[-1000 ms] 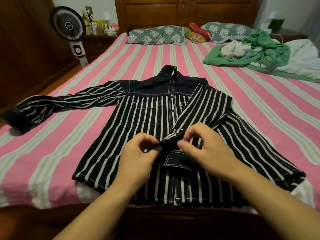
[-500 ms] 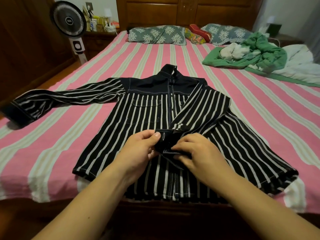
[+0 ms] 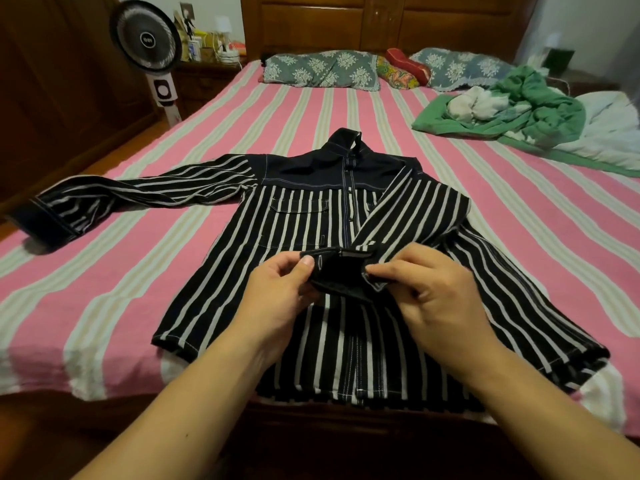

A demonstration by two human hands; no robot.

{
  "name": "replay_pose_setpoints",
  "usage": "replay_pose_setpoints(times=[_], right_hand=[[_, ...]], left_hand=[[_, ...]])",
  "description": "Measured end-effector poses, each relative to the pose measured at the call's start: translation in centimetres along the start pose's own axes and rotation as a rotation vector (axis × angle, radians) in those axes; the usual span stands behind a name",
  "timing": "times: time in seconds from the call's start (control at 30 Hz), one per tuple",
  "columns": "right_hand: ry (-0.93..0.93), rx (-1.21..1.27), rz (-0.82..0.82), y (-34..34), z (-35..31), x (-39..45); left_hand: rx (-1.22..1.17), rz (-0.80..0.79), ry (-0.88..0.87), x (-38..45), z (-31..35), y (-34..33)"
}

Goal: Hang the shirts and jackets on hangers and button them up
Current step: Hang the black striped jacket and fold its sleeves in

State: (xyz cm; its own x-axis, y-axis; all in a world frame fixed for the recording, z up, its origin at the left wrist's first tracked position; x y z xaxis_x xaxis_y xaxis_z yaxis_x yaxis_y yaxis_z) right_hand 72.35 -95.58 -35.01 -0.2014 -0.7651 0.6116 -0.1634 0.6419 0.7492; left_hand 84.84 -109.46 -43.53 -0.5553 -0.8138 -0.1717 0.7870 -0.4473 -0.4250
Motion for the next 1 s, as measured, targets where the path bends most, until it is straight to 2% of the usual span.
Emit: replay_pose_setpoints(times=[0.13, 0.23, 0.5, 0.67, 0.8, 1.0], right_hand=[[0.049, 0.016, -0.031, -0.4, 0.4, 0.2], [0.049, 0.123, -0.082, -1.0, 0.7, 0.1], [-0.250, 0.450, -0.121, -2.8, 2.3, -0.3], [-0.333, 0.456, -0.170, -3.1, 2.5, -0.5], [-0.393, 0.369, -0.173, -3.2, 3.3, -0.7], [-0.411, 0.475, -0.210, -3.6, 2.9, -0.8]], left_hand=[[0.041, -0.046, -0.030, -0.3, -0.4, -1.0], [0.070, -0.131, -0.038, -0.4, -0.5, -2.1], [0.131, -0.240, 0.059, -0.9, -2.7, -3.9], [0.075, -0.276, 0.113, -0.7, -3.0, -4.2], [0.055, -0.308, 0.143, -0.7, -3.1, -4.1], [-0.033, -0.280, 0.232, -0.8, -3.7, -3.8]])
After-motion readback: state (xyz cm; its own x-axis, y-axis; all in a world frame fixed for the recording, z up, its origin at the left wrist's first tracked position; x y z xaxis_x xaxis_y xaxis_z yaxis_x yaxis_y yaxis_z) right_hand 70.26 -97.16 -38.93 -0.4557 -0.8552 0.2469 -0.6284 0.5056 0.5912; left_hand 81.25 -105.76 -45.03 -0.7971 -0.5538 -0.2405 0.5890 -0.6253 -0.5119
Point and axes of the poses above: each hand's wrist, its own x-axis towards the middle knuckle, its own y-axis out of the back of the hand, z = x × y, the point moved 9 cm from there along x, towards the middle knuckle, and after that the axes turned 10 degrees about -x, right-handed, at the moved point
